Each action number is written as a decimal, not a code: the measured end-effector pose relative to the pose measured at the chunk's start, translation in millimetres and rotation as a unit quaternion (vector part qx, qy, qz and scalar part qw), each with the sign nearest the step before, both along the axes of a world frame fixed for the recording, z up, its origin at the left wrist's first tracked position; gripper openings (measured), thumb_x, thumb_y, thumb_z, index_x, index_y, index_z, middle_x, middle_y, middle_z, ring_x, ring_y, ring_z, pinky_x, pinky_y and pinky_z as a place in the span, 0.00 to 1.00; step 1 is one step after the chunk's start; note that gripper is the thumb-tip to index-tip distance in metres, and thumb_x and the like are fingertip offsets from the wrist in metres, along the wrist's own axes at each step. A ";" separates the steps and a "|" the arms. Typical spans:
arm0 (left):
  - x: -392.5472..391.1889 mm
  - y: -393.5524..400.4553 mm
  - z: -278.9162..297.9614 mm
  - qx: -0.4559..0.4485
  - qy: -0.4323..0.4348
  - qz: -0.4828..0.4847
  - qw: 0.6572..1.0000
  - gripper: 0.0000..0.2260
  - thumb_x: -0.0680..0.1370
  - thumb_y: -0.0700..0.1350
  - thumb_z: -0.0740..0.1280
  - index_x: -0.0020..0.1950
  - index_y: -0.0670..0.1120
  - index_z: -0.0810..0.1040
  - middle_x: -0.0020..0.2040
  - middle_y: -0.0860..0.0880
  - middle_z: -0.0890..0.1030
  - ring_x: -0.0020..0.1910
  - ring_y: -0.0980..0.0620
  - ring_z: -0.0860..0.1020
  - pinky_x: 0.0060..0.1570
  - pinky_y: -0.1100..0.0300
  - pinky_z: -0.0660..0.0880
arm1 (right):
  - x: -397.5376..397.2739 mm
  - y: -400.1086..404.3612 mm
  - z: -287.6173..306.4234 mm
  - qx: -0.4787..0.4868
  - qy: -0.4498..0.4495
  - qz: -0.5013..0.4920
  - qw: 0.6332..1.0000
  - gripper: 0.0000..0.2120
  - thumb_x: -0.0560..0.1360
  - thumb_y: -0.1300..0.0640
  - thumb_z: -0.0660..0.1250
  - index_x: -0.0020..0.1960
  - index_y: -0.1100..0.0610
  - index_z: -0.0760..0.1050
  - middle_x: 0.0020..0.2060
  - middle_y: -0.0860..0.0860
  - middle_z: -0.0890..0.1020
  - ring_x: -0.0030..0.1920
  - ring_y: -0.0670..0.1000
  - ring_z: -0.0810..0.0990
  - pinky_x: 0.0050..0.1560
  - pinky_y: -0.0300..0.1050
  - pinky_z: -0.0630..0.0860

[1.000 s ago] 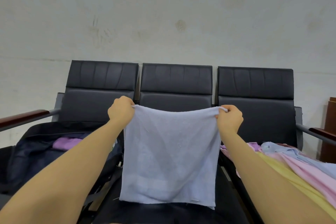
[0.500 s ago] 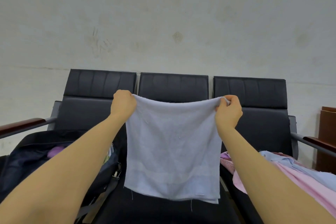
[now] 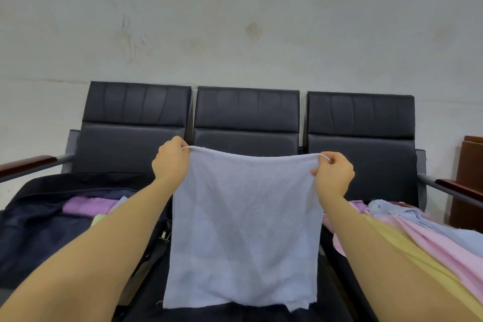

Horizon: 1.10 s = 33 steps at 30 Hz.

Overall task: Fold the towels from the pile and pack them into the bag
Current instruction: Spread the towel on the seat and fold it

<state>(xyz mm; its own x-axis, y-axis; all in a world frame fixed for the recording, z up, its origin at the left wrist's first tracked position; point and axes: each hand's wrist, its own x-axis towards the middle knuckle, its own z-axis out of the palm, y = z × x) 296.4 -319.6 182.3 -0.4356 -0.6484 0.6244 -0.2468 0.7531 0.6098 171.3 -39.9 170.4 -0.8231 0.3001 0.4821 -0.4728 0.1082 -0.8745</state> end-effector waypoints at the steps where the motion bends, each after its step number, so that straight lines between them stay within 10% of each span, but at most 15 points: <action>1: -5.2 -1.7 -8.6 0.009 -0.012 0.004 1.000 0.07 0.81 0.43 0.58 0.51 0.44 0.74 0.45 0.46 0.77 0.42 0.45 0.75 0.40 0.52 0.71 | -5.3 -1.4 -6.5 0.014 -0.011 -0.009 1.000 0.08 0.79 0.62 0.59 0.46 0.55 0.75 0.43 0.54 0.80 0.43 0.57 0.81 0.41 0.45 0.73; 9: -78.4 -18.6 -61.2 0.205 0.025 -0.057 0.977 0.05 0.81 0.43 0.56 0.48 0.45 0.70 0.44 0.45 0.76 0.43 0.43 0.78 0.42 0.48 0.77 | -62.4 -34.9 -44.2 0.098 -0.106 -0.024 0.989 0.05 0.82 0.60 0.54 0.52 0.58 0.69 0.57 0.57 0.74 0.46 0.54 0.73 0.46 0.50 0.67; 23: -131.6 -14.2 -40.2 0.194 0.218 -0.143 0.946 0.02 0.84 0.44 0.51 0.54 0.50 0.61 0.45 0.46 0.72 0.37 0.53 0.70 0.36 0.57 0.67 | -112.4 -73.0 -25.9 -0.031 0.030 0.009 0.999 0.03 0.82 0.62 0.53 0.52 0.55 0.64 0.56 0.53 0.69 0.41 0.41 0.70 0.41 0.32 0.66; 33: -82.9 0.4 -127.9 0.126 0.055 0.050 0.989 0.07 0.82 0.43 0.54 0.55 0.44 0.69 0.57 0.43 0.75 0.59 0.40 0.68 0.59 0.47 0.60 | -61.7 -42.9 -98.6 0.096 -0.026 -0.050 0.994 0.04 0.81 0.59 0.56 0.49 0.51 0.65 0.44 0.54 0.77 0.47 0.55 0.77 0.51 0.52 0.74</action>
